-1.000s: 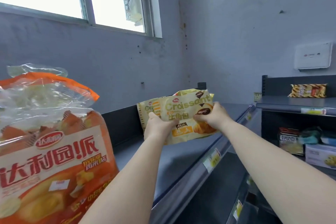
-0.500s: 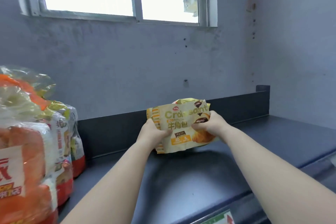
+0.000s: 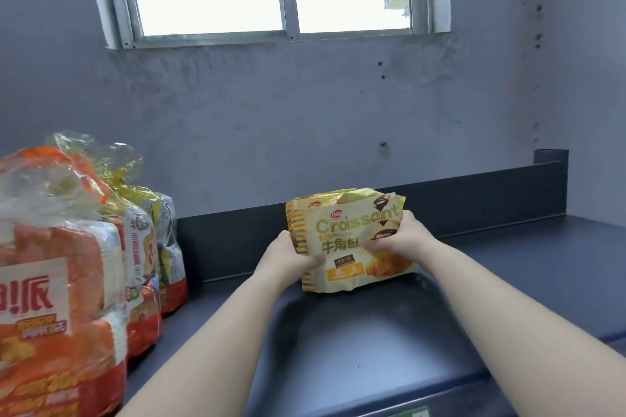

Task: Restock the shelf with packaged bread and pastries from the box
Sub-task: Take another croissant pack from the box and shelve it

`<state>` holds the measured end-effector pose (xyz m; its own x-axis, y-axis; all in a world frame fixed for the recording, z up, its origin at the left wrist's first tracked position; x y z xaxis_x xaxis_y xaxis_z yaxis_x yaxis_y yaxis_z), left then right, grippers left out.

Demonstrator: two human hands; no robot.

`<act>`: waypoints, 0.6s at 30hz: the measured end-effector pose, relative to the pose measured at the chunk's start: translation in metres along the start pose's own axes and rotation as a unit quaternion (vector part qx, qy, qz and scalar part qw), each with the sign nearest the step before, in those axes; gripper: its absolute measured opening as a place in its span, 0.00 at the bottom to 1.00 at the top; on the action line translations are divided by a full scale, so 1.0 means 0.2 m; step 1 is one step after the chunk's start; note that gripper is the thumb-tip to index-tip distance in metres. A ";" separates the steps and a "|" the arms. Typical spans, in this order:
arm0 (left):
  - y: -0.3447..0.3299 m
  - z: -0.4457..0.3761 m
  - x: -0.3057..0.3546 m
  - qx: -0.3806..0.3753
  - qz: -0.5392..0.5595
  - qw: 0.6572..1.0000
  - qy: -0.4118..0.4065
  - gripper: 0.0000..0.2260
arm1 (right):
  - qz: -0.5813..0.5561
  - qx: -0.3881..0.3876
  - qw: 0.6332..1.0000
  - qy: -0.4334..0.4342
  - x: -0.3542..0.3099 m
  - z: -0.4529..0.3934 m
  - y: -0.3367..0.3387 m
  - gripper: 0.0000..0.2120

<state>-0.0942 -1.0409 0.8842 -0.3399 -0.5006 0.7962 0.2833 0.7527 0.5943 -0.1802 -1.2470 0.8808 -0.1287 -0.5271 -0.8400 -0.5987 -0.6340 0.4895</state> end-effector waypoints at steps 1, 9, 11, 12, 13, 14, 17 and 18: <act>0.01 0.00 0.00 0.006 -0.005 1.000 0.001 0.17 | 0.002 0.003 1.000 -0.002 -0.01 0.00 0.00 0.43; 0.07 0.10 0.05 0.127 -0.024 0.991 -0.043 0.15 | 0.014 0.152 0.985 0.083 -0.13 0.12 0.05 0.52; 0.14 0.16 0.11 0.172 -0.041 0.981 -0.084 0.13 | 0.017 0.235 0.960 0.151 -0.23 0.16 0.06 0.41; 0.19 0.18 0.14 0.183 -0.070 0.974 -0.109 0.14 | 0.023 0.269 0.946 0.178 -0.29 0.18 0.05 0.33; 0.24 0.21 0.18 0.193 -0.111 0.965 -0.137 0.14 | 0.031 0.289 0.936 0.200 -0.35 0.20 0.04 0.26; 0.31 0.24 0.22 0.203 -0.150 0.953 -0.165 0.14 | 0.040 0.293 0.929 0.222 -0.42 0.21 0.02 0.20; 0.58 0.34 0.34 0.253 -0.197 0.924 -0.208 0.10 | 0.048 0.250 0.920 0.299 -0.68 0.26 -0.09 0.11; 0.69 0.39 0.37 0.277 -0.193 0.916 -0.216 0.09 | 0.038 0.236 0.916 0.323 -0.79 0.29 -0.14 0.09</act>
<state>-0.1499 -0.9399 1.0167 -0.6760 -0.6493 0.3486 -0.3906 0.7168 0.5776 -0.1897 -1.1139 0.9860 0.2197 -0.8809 -0.4191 -0.9020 -0.3471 0.2567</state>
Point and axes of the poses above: each hand's wrist, its own z-axis away from the middle knuckle, its own y-axis out of the back of the hand, x = y × z, the point moved 2 cm from there along -z, towards the middle knuckle, and after that the axes turned 6 degrees about y, right-handed, at the moved point
